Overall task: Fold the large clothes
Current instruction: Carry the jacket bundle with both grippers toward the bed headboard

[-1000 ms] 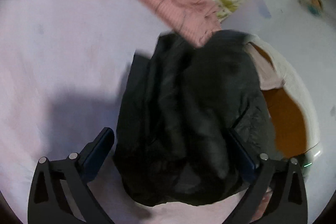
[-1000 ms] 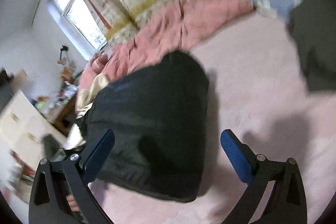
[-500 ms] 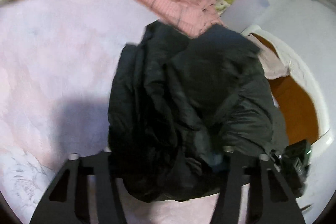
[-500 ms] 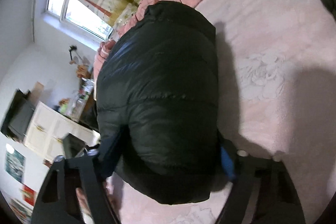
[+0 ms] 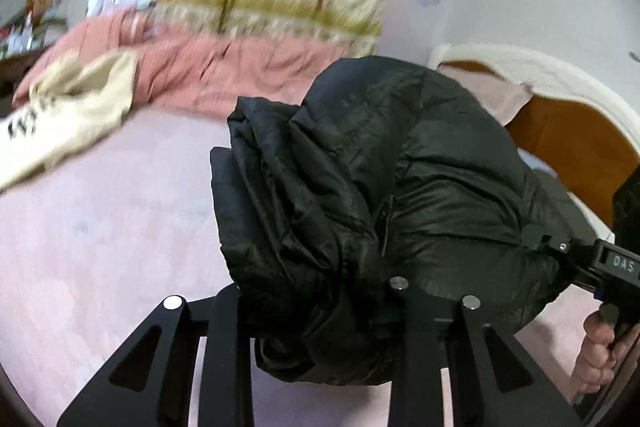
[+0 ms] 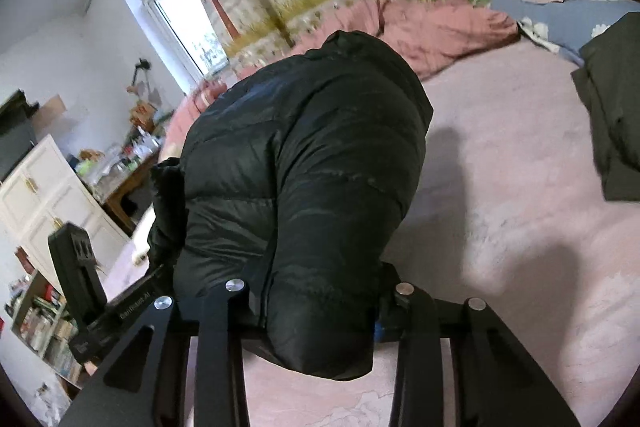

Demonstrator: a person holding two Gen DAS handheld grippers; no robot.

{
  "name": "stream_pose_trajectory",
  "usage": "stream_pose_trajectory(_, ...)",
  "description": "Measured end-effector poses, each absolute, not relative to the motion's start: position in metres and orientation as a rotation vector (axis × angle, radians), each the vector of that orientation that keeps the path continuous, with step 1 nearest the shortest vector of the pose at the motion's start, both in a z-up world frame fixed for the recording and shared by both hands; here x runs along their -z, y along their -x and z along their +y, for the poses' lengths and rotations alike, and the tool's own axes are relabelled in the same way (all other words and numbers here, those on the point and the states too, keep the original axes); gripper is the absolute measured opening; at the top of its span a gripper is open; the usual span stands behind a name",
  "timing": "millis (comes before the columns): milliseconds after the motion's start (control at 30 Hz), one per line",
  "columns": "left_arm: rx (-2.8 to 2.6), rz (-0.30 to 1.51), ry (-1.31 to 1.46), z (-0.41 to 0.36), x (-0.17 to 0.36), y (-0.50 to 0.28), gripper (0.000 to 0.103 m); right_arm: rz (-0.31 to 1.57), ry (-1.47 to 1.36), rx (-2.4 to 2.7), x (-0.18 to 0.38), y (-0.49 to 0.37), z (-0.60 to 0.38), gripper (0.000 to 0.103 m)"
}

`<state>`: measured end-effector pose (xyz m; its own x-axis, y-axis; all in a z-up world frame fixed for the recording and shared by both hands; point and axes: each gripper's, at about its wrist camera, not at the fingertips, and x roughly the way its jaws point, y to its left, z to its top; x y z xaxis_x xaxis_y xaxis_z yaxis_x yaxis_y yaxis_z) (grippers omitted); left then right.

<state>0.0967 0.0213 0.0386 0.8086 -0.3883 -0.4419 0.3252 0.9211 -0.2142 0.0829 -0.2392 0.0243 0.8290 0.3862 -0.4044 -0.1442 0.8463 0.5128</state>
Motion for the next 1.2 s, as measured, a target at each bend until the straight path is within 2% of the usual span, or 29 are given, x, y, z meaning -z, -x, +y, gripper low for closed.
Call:
stream_pose_trajectory(133, 0.401, 0.452, 0.123, -0.017, -0.078, -0.097, 0.027, 0.42, -0.432, -0.243, -0.064, -0.056, -0.265, 0.037)
stream_pose_trajectory(367, 0.586, 0.261, 0.025, -0.161, -0.171, -0.083, 0.027, 0.195, -0.367, 0.005, -0.145, 0.016, -0.372, 0.037)
stream_pose_trajectory(467, 0.655, 0.187, -0.003, -0.224, -0.186, -0.082, 0.027, 0.13, -0.391, 0.085, -0.16, 0.04, -0.431, 0.037)
stream_pose_trajectory(633, 0.717, 0.209, -0.045, -0.314, -0.17, -0.096, 0.027, 0.115, -0.387, 0.257, -0.139, 0.052, -0.493, 0.037)
stream_pose_trajectory(800, 0.733, 0.333, -0.053, -0.376, -0.117, -0.132, 0.027, 0.22, -0.414, 0.381, -0.097, 0.019, -0.551, 0.037)
stream_pose_trajectory(1000, 0.712, 0.485, -0.048, -0.409, -0.043, -0.16, 0.029, 0.348, -0.432, 0.472, -0.049, -0.006, -0.578, 0.038)
stream_pose_trajectory(1200, 0.715, 0.497, -0.085, -0.418, -0.035, -0.166, 0.03, 0.36, -0.387, 0.513, -0.045, -0.009, -0.568, 0.042)
